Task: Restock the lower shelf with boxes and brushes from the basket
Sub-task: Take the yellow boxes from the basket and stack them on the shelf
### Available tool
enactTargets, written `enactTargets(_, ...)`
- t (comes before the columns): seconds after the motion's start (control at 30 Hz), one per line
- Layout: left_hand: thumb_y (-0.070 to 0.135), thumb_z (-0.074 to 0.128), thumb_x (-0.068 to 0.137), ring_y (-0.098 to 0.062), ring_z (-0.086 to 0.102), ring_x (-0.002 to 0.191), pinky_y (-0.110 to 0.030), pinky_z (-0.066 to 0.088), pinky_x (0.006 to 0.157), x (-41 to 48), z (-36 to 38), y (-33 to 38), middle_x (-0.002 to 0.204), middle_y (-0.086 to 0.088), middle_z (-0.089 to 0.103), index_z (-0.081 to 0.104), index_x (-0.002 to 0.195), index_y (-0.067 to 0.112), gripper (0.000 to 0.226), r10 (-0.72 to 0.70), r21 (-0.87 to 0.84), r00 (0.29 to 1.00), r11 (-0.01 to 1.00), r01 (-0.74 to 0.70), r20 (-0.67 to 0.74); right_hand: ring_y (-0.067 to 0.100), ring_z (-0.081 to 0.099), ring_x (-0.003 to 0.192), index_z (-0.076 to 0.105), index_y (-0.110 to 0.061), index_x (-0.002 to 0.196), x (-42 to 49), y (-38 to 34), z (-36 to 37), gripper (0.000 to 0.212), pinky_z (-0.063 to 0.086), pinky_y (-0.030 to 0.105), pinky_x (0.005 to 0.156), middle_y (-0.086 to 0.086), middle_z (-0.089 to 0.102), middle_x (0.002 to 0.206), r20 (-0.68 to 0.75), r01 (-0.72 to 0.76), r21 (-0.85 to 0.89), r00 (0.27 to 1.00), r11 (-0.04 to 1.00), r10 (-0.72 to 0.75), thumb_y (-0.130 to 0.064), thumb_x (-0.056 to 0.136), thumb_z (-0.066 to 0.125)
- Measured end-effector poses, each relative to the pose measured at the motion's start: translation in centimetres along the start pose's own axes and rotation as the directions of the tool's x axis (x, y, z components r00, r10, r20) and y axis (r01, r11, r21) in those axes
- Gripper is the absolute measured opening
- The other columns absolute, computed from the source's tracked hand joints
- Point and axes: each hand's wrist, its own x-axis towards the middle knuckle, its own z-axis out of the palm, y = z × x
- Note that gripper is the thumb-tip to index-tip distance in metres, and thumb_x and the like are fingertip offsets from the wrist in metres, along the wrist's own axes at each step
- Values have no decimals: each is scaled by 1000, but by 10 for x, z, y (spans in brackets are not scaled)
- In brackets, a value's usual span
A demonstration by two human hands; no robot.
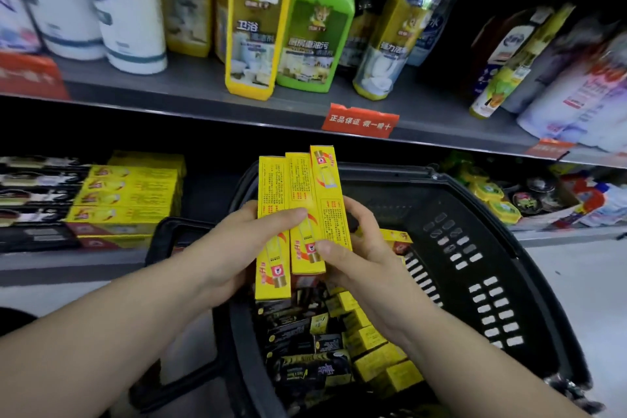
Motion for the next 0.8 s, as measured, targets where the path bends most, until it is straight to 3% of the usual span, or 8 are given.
enactTargets(0.17, 32, 69, 72, -21, 69, 51, -26, 50, 39, -27, -56, 27, 69, -8, 73, 69, 88, 15, 23, -91, -6, 993, 996, 91, -70, 27, 70, 87, 46, -24, 123, 24, -29, 28, 58, 56, 35, 72, 4, 71, 100, 127, -145, 42, 982, 988, 139, -22, 68, 63)
enactTargets(0.23, 30, 69, 72, -20, 66, 44, -25, 48, 36, -32, -81, 32, 64, -8, 72, 69, 81, 13, 19, -113, -37, 982, 993, 108, -153, 26, 68, 80, 54, -16, 115, 39, -39, 42, 51, 55, 33, 66, 6, 68, 97, 161, -187, -42, 968, 982, 191, -19, 65, 54)
enactTargets(0.37, 29, 68, 76, -21, 71, 59, -32, 57, 55, -33, -136, 28, 79, -9, 75, 69, 91, 15, 20, -131, -109, 930, 989, 99, -343, 16, 53, 67, 64, -20, 90, 82, -53, 78, 28, 45, 34, 64, 0, 61, 77, 81, -57, -403, 992, 913, 97, -26, 64, 57)
enactTargets(0.43, 27, 66, 81, -24, 72, 64, -35, 57, 62, -32, -165, 23, 82, -11, 75, 68, 97, 14, 20, -131, -169, 889, 984, 61, -440, 12, 53, 64, 63, -22, 82, 111, -56, 96, 8, 45, 29, 63, -6, 59, 71, 80, 42, -543, 997, 839, 2, -27, 75, 61)
enactTargets(0.5, 24, 66, 82, -29, 71, 79, -42, 56, 73, -27, -187, 18, 92, -15, 73, 65, 106, 12, 27, -141, -210, 838, 977, 33, -528, 13, 52, 66, 62, -22, 79, 145, -55, 115, 9, 40, 25, 59, -6, 57, 69, 125, 148, -682, 988, 716, -85, -25, 85, 55)
enactTargets(0.6, 19, 66, 83, -36, 67, 91, -50, 54, 79, -17, -209, 6, 102, -21, 69, 60, 115, 6, 35, -176, -244, 773, 969, 28, -610, 26, 57, 90, 59, -11, 112, 195, -39, 142, 28, 39, 29, 73, 9, 62, 95, 157, 188, -833, 982, 521, -105, -27, 94, 46)
enactTargets(0.73, 12, 70, 80, -29, 65, 62, -32, 53, 42, 0, -223, -12, 79, -18, 67, 61, 103, 3, 26, -226, -268, 709, 962, 54, -669, 34, 46, 124, 35, -8, 141, 249, -13, 170, 45, 35, 33, 99, 19, 48, 136, 159, 176, -912, 984, 371, -76, -27, 100, 38)
enactTargets(0.8, 11, 71, 79, -28, 63, 59, -29, 50, 40, 8, -225, -16, 78, -18, 66, 60, 102, 3, 27, -249, -292, 703, 954, 62, -666, 34, 43, 128, 27, -12, 145, 273, -4, 179, 48, 34, 33, 100, 17, 42, 143, 182, 176, -927, 983, 332, -13, -27, 101, 36)
